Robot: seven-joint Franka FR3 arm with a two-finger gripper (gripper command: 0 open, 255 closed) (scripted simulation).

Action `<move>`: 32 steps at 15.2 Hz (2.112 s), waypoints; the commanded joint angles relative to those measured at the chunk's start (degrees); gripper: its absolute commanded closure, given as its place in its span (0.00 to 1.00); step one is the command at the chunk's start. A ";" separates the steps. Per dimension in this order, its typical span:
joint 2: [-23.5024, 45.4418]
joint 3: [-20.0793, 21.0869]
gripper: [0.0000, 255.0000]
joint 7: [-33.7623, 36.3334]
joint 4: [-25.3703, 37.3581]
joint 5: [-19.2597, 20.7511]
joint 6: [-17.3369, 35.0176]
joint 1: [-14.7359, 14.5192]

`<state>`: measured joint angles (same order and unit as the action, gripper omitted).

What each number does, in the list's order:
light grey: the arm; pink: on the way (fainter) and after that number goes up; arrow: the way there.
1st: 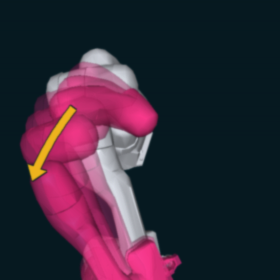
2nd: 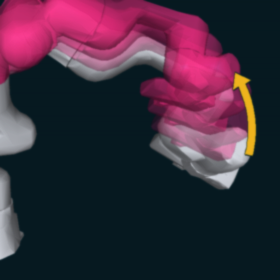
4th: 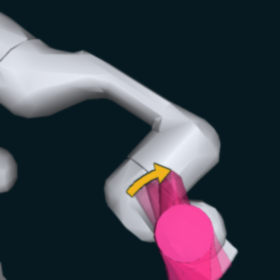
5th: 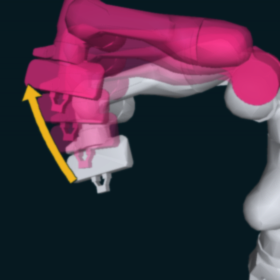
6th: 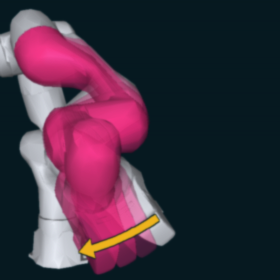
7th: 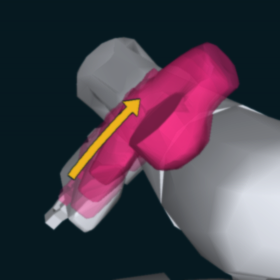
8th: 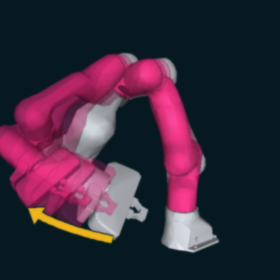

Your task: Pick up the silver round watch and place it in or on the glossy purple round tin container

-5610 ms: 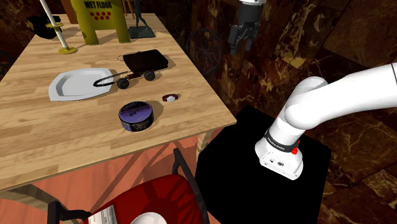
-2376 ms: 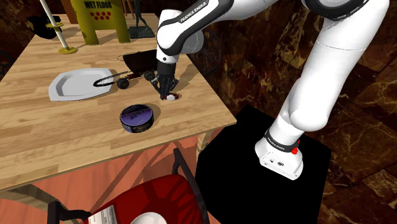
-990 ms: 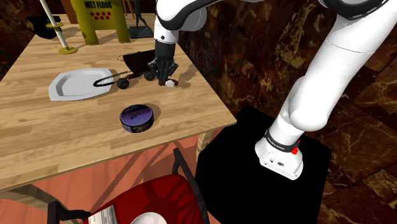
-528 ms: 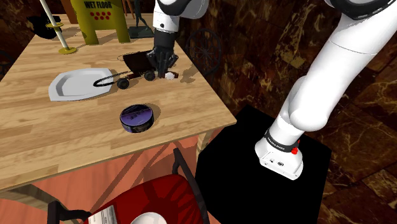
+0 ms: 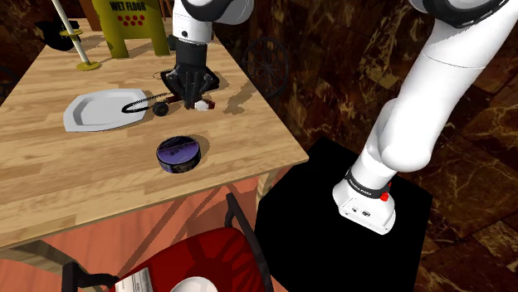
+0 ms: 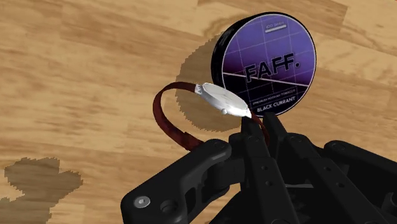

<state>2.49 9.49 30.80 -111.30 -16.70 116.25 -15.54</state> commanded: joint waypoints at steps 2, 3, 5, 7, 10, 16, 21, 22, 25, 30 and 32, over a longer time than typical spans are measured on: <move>3.02 1.61 1.00 4.11 4.00 0.97 0.03 -1.90; 4.06 2.14 1.00 5.52 5.39 1.37 0.01 -2.62; 6.29 3.11 1.00 8.36 8.41 2.29 -0.14 -4.08; 8.72 3.99 1.00 11.17 11.74 3.34 -0.45 -5.61; 9.21 3.97 1.00 10.71 10.08 3.22 1.65 -5.69; 10.50 4.01 1.00 9.80 7.14 3.00 5.79 -5.81; 11.88 4.04 1.00 9.07 5.05 2.84 9.17 -5.92; 12.18 4.04 1.00 8.92 4.67 2.81 9.84 -5.94; 12.59 4.05 1.00 8.73 4.20 2.77 10.70 -5.97; 12.60 4.05 1.00 8.73 4.20 2.77 10.70 -5.97; 12.59 4.05 0.00 8.74 4.21 2.77 10.69 -5.97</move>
<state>15.08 13.54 39.54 -107.10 -13.92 126.94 -21.52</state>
